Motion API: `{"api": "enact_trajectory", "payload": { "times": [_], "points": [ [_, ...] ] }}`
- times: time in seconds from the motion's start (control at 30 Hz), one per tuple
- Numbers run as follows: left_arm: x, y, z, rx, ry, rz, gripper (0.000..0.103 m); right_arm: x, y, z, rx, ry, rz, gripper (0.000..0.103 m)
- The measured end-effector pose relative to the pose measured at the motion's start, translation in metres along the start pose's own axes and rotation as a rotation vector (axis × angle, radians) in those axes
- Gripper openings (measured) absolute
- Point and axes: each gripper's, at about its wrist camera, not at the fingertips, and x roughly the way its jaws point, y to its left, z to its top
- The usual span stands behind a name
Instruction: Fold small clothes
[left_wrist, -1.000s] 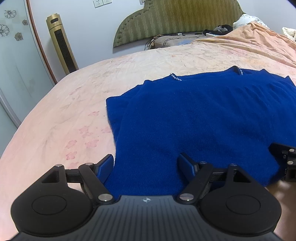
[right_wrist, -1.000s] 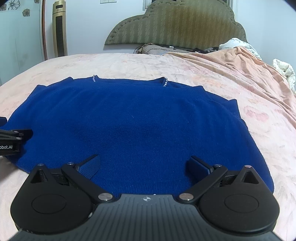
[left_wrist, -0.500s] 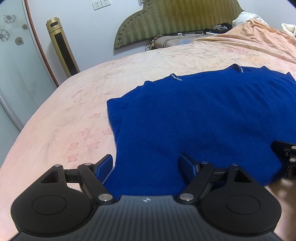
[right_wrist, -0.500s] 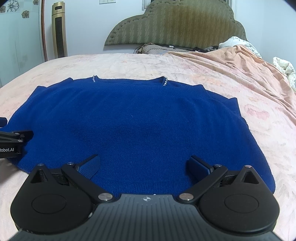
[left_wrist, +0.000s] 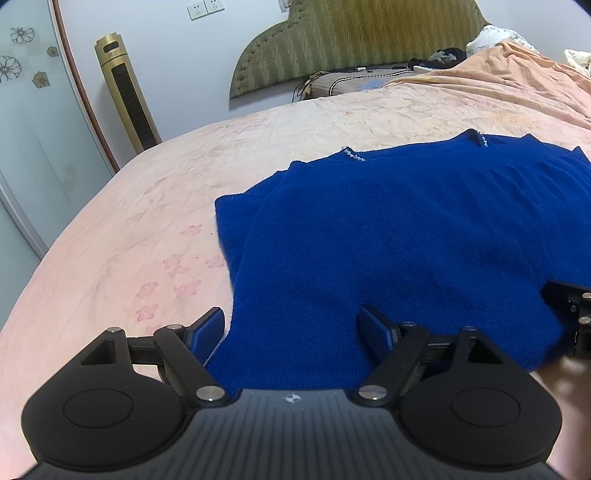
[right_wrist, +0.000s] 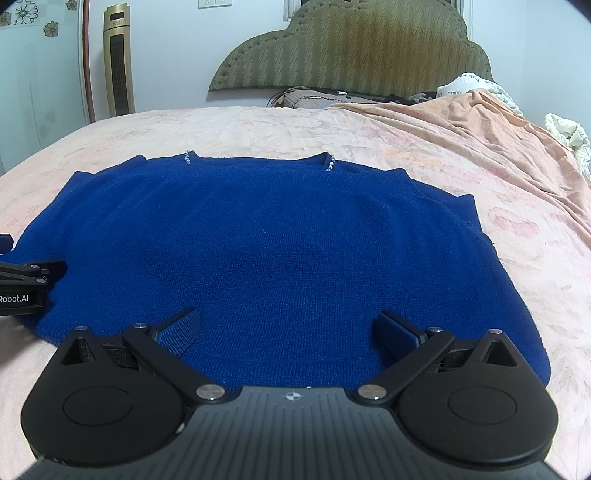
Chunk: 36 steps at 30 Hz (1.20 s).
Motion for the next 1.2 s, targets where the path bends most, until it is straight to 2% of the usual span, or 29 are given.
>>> {"api": "enact_trajectory", "payload": {
  "times": [0.43,0.67,0.93,1.2],
  "points": [
    [0.000,-0.001,0.000,0.014,-0.005,-0.004,0.080,0.000,0.000,0.000,0.000,0.000,0.000,0.103],
    [0.002,0.015,0.009,-0.038,0.034,-0.060,0.081,0.000,0.000,-0.001,-0.001,0.000,0.000,0.103],
    [0.006,0.027,0.024,-0.051,0.018,-0.026,0.081,-0.010,0.007,0.005,-0.002,-0.012,-0.027,0.102],
    [0.015,0.045,0.036,-0.072,0.016,-0.001,0.081,-0.027,0.029,0.018,-0.089,-0.066,-0.027,0.102]
  ]
}}
